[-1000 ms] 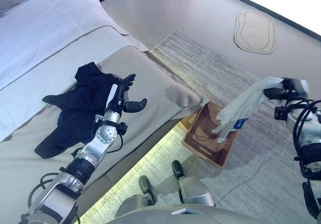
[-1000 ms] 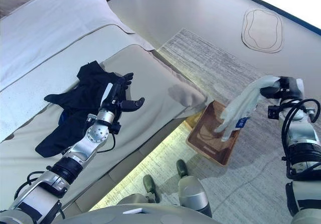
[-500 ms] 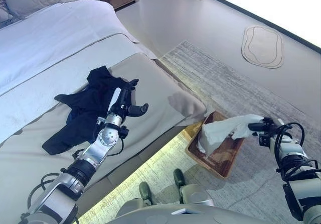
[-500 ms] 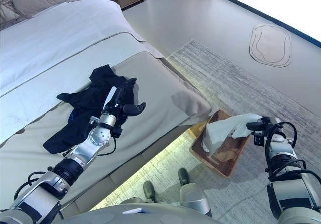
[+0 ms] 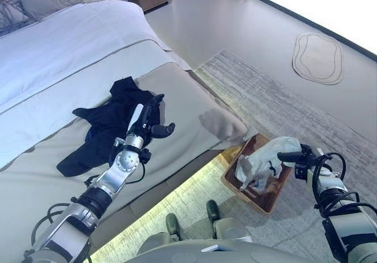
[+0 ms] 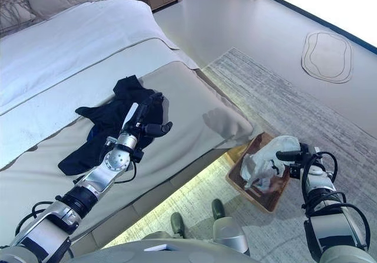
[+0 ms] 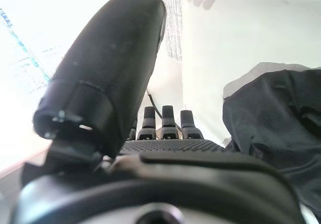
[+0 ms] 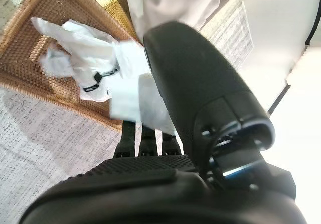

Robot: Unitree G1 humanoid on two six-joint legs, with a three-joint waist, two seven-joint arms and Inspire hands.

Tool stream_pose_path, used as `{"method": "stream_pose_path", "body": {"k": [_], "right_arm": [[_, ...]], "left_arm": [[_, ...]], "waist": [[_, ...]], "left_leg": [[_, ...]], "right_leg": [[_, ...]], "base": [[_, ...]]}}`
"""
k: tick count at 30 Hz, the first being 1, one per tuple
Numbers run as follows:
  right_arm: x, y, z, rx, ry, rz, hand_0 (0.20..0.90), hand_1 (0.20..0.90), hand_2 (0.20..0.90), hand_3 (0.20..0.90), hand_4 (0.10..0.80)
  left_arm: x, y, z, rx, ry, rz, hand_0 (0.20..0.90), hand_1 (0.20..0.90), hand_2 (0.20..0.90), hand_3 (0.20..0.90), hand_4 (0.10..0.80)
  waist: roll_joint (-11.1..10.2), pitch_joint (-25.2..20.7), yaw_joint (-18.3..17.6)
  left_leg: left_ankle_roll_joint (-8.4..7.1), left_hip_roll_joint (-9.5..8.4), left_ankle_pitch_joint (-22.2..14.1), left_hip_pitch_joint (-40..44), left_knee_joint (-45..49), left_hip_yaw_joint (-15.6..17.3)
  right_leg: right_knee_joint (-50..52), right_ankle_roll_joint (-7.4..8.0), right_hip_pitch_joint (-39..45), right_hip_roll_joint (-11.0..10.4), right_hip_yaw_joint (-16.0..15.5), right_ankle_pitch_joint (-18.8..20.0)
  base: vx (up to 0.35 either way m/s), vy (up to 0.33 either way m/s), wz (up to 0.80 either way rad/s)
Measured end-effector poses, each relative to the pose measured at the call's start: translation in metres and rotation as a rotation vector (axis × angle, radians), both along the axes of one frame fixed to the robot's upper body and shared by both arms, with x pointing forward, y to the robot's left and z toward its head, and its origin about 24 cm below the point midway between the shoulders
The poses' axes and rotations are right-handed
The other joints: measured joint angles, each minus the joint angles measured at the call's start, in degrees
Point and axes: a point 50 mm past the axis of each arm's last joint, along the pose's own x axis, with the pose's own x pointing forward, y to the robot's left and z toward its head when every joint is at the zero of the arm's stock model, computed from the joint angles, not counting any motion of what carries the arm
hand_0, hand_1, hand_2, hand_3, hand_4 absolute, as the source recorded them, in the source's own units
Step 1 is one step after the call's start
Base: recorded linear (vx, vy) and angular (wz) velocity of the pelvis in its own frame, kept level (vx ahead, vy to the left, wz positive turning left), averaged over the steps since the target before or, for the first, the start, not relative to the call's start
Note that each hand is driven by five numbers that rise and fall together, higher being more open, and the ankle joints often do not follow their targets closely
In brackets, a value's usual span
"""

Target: Pick up the clothes from the bed and place them into the basket

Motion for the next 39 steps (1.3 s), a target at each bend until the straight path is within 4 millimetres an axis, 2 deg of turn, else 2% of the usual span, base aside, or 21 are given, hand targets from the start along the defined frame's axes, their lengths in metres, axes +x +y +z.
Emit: {"method": "stream_pose_path", "body": {"k": [16, 23, 26, 31, 39], "right_arm": [[-0.005, -0.003, -0.001, -0.082, 0.044, -0.012, 0.9, 0.9, 0.9, 0.9, 0.8], [-0.002, 0.0, 0.0, -0.337, 0.269, 0.16, 0.9, 0.9, 0.9, 0.9, 0.8], [0.02, 0.01, 0.016, -0.439, 0.222, 0.218, 0.9, 0.9, 0.9, 0.9, 0.8], [0.054, 0.037, 0.053, -0.573, 0.006, 0.292, 0.9, 0.9, 0.9, 0.9, 0.8], [0.095, 0.066, 0.122, -0.779, -0.335, 0.319, 0.9, 0.9, 0.9, 0.9, 0.8]], "left_arm": [[0.0, 0.0, 0.0, 0.003, 0.001, 0.001, 0.9, 0.9, 0.9, 0.9, 0.8], [0.0, 0.0, -0.001, 0.006, 0.005, 0.008, 0.9, 0.9, 0.9, 0.9, 0.8], [-0.001, 0.001, -0.002, 0.008, 0.009, 0.024, 0.9, 0.9, 0.9, 0.9, 0.8], [-0.003, 0.002, -0.005, 0.002, 0.012, 0.05, 0.9, 0.9, 0.9, 0.9, 0.8], [-0.007, 0.004, -0.016, -0.007, 0.068, 0.142, 0.9, 0.9, 0.9, 0.9, 0.8]], "waist": [[-0.02, -0.01, 0.16], [-0.03, -0.01, 1.62], [-0.03, -0.01, 1.71], [-0.02, -0.02, 2.31], [0.06, -0.04, 5.45]], "left_leg": [[0.01, 0.02, 0.0, 0.01, -0.01, -0.24], [0.1, -0.02, 0.06, -0.13, 0.0, -1.33], [0.15, -0.08, 0.11, -0.21, 0.0, -1.49], [0.1, -0.05, 0.2, -0.17, 0.05, -2.18], [-0.06, -0.07, 1.57, -1.8, 0.26, -6.52]], "right_leg": [[0.01, 0.0, 0.13, -0.09, -0.15, 0.0], [0.0, 0.0, 0.38, -0.21, -1.14, 0.0], [0.0, 0.0, 0.37, -0.29, -1.35, 0.0], [0.0, 0.0, 0.65, -0.24, -1.89, -0.01], [-0.05, -0.15, 0.91, -0.41, -5.84, -0.27]], "base": [[-0.001, 0.0, 0.0], [-0.004, 0.002, 0.07], [-0.005, 0.032, 0.04], [0.017, 0.01, 0.07], [-0.001, -0.017, 0.28]]}}
